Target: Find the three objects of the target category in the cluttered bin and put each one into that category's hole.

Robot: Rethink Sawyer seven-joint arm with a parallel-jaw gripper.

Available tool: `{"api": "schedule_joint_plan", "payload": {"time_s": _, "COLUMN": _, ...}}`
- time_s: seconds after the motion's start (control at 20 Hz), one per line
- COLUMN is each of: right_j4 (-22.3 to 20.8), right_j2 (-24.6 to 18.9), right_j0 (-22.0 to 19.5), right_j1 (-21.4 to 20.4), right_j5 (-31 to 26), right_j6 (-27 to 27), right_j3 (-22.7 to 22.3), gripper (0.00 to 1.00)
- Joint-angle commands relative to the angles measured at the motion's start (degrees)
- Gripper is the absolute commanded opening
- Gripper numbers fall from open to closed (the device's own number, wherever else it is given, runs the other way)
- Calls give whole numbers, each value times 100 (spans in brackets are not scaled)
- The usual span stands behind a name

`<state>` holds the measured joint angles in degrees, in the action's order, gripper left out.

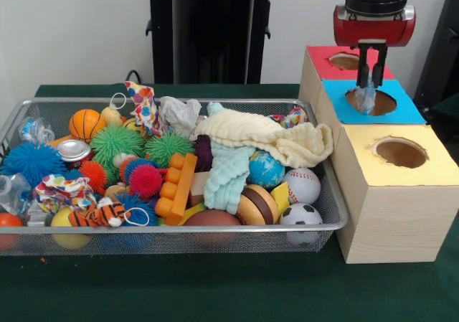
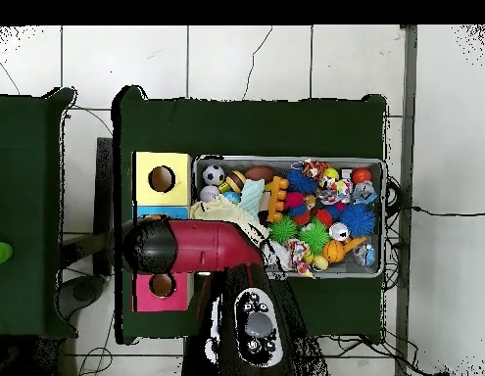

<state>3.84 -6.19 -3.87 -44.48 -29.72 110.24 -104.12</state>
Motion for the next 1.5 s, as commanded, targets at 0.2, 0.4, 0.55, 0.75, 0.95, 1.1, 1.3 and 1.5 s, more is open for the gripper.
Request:
{"api": "schedule_joint_plan", "payload": {"time_s": 0.2, "right_j4": -201, "right_j2": 48, "right_j0": 211, "right_j1": 1313, "right_j5": 1111, "right_j6": 966, "right_j3": -127, "gripper": 100}}
{"api": "schedule_joint_plan", "payload": {"time_s": 0.4, "right_j4": -184, "right_j2": 82, "right_j0": 213, "right_j1": 1333, "right_j5": 1307, "right_j6": 933, "right_j3": -182, "gripper": 100}}
{"api": "schedule_joint_plan", "payload": {"time_s": 0.55, "right_j4": -234, "right_j2": 107, "right_j0": 185, "right_j1": 1460, "right_j5": 1505, "right_j6": 814, "right_j3": -106, "gripper": 100}}
{"api": "schedule_joint_plan", "payload": {"time_s": 0.75, "right_j4": -299, "right_j2": 152, "right_j0": 136, "right_j1": 1744, "right_j5": 1889, "right_j6": 795, "right_j3": 14, "gripper": 100}}
{"api": "schedule_joint_plan", "payload": {"time_s": 0.95, "right_j4": -324, "right_j2": 172, "right_j0": 136, "right_j1": 1800, "right_j5": 1744, "right_j6": 714, "right_j3": 79, "gripper": 0}}
{"api": "schedule_joint_plan", "payload": {"time_s": 1.1, "right_j4": -290, "right_j2": 171, "right_j0": 125, "right_j1": 1797, "right_j5": 1690, "right_j6": 721, "right_j3": 63, "gripper": 0}}
{"api": "schedule_joint_plan", "payload": {"time_s": 1.3, "right_j4": -298, "right_j2": 157, "right_j0": 102, "right_j1": 1774, "right_j5": 1667, "right_j6": 654, "right_j3": 88, "gripper": 0}}
{"api": "schedule_joint_plan", "payload": {"time_s": 1.5, "right_j4": -209, "right_j2": 91, "right_j0": 38, "right_j1": 1558, "right_j5": 1371, "right_j6": 627, "right_j3": -20, "gripper": 0}}
